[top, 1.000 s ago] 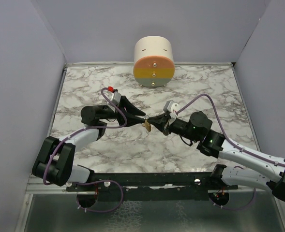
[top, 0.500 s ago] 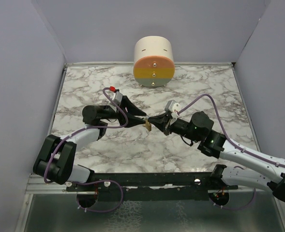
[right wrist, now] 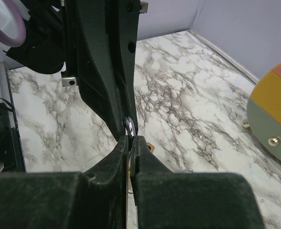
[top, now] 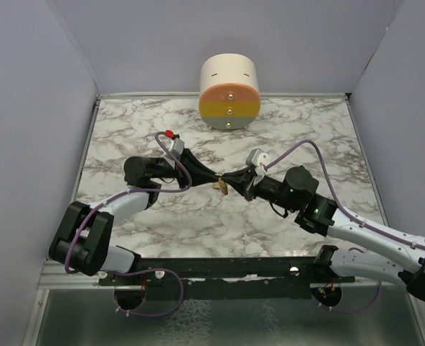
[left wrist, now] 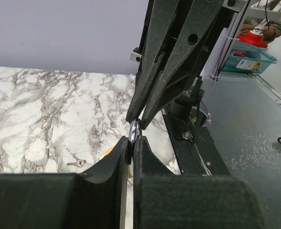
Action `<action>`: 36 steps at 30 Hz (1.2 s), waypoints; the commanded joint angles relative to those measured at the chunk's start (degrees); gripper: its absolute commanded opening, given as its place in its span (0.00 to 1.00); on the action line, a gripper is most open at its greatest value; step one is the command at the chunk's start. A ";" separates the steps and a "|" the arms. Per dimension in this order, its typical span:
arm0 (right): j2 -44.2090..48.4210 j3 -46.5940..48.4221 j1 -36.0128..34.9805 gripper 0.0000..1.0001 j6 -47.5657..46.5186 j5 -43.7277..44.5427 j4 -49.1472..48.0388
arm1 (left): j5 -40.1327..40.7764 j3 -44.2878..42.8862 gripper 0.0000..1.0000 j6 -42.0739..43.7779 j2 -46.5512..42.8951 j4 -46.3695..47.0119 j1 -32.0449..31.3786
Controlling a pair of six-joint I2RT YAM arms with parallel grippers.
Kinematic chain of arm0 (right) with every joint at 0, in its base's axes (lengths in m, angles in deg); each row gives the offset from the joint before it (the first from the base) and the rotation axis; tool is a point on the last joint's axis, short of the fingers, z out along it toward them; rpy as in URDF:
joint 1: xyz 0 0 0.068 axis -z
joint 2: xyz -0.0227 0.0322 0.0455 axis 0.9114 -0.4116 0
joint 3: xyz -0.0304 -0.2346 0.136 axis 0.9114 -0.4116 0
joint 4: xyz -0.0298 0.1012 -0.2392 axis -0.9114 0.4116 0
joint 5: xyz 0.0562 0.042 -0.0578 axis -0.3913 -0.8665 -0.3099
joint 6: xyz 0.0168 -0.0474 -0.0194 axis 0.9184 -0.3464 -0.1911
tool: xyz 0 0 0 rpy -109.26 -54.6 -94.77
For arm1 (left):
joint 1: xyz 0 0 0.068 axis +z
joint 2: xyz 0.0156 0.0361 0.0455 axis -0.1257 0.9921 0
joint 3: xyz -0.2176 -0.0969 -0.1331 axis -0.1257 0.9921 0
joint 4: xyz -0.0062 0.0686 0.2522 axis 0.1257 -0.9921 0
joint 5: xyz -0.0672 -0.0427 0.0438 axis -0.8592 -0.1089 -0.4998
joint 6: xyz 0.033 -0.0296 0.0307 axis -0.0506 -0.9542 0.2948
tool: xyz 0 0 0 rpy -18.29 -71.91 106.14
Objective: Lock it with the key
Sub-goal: Lock the lock.
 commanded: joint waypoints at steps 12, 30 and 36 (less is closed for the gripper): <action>4.88 0.48 -0.33 0.87 3.31 10.87 -7.79 | 9.39 -4.95 0.00 19.50 -12.44 -28.91 -0.38; 1.89 -1.74 -0.36 0.76 5.00 7.10 -8.75 | 16.96 -7.95 0.00 21.12 -20.02 -36.95 -0.44; -1.50 -2.35 -0.36 0.76 5.66 5.95 -12.46 | 17.48 -8.27 0.00 20.45 -20.36 -37.25 -1.33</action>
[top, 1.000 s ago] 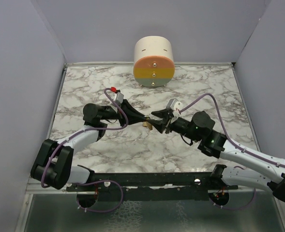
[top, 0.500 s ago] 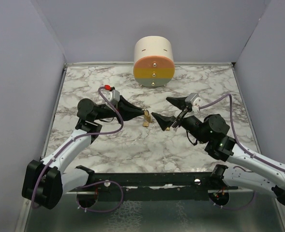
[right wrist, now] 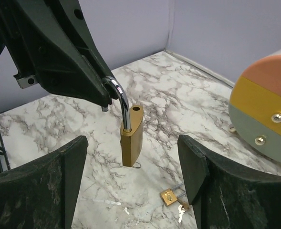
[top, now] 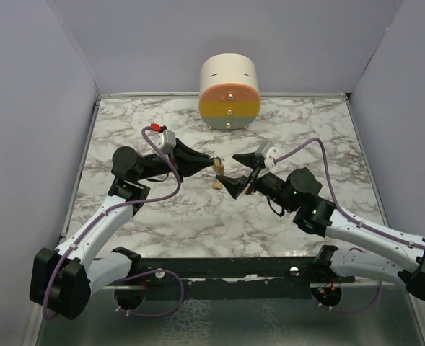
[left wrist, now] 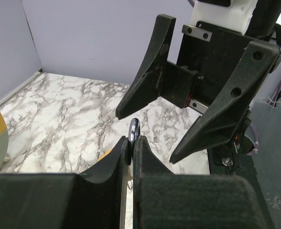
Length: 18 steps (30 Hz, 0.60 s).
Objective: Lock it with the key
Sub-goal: Lock the lock.
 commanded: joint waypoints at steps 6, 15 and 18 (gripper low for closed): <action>-5.48 0.70 -0.34 0.70 0.37 -3.10 -5.46 | 3.01 -3.29 0.00 -0.68 -1.28 1.17 -2.29; -7.69 -0.16 -0.36 0.60 0.32 -1.29 -9.81 | 3.45 -3.50 0.00 -0.11 -1.23 0.37 -3.79; -7.42 -0.46 -0.37 0.52 0.61 -0.31 -10.94 | 3.80 -3.41 0.00 0.33 -1.29 -0.13 -3.93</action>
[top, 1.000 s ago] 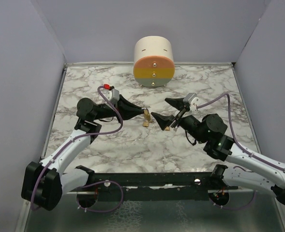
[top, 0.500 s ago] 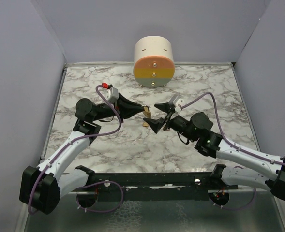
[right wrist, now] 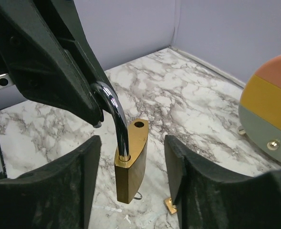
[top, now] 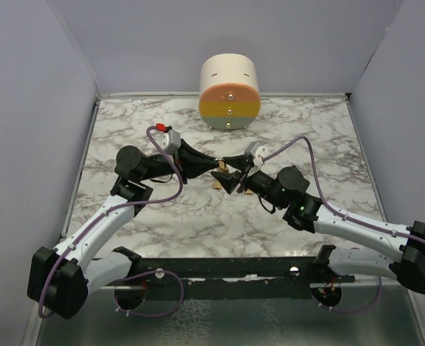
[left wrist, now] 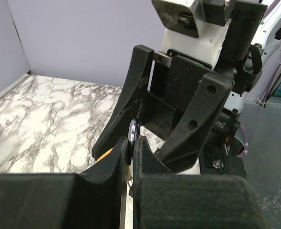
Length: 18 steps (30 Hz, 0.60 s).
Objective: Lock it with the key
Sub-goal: Lock the lock.
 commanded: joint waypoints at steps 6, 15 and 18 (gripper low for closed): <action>-0.12 0.36 -0.37 0.39 1.13 0.56 -3.56 | 2.53 -2.29 0.00 1.27 -1.36 0.74 -0.41; -1.61 0.93 -0.34 0.51 1.58 0.24 -2.80 | 2.71 -2.63 0.00 1.55 -2.00 0.49 -0.59; -1.68 0.94 -0.35 0.51 1.64 0.34 -2.82 | 2.71 -2.67 0.00 1.60 -2.18 0.32 -0.66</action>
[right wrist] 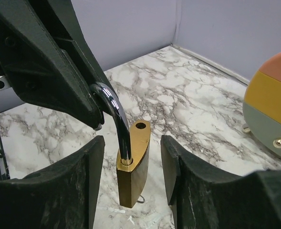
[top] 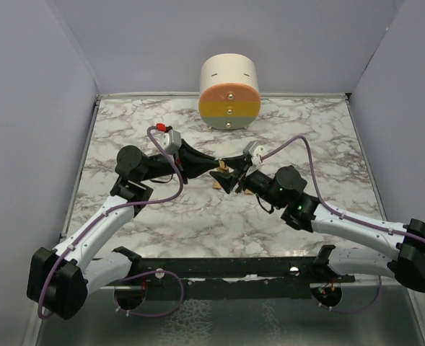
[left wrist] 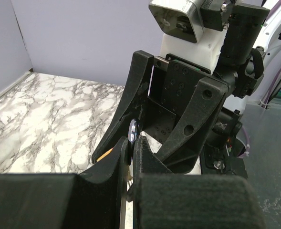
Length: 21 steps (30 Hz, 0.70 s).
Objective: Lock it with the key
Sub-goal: Lock the lock.
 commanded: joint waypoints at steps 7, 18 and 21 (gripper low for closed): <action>-0.63 1.52 -0.36 0.04 0.48 0.46 -0.49 | 1.83 -2.61 0.00 1.16 -2.48 1.83 -0.39; 3.24 -4.05 -0.36 0.02 -2.91 -3.26 -8.13 | 1.68 -1.70 0.00 1.54 -3.07 1.47 -0.44; 5.44 -6.18 -0.35 0.02 -4.25 -4.69 -10.34 | 2.23 -1.28 0.00 1.63 -3.34 1.22 -0.48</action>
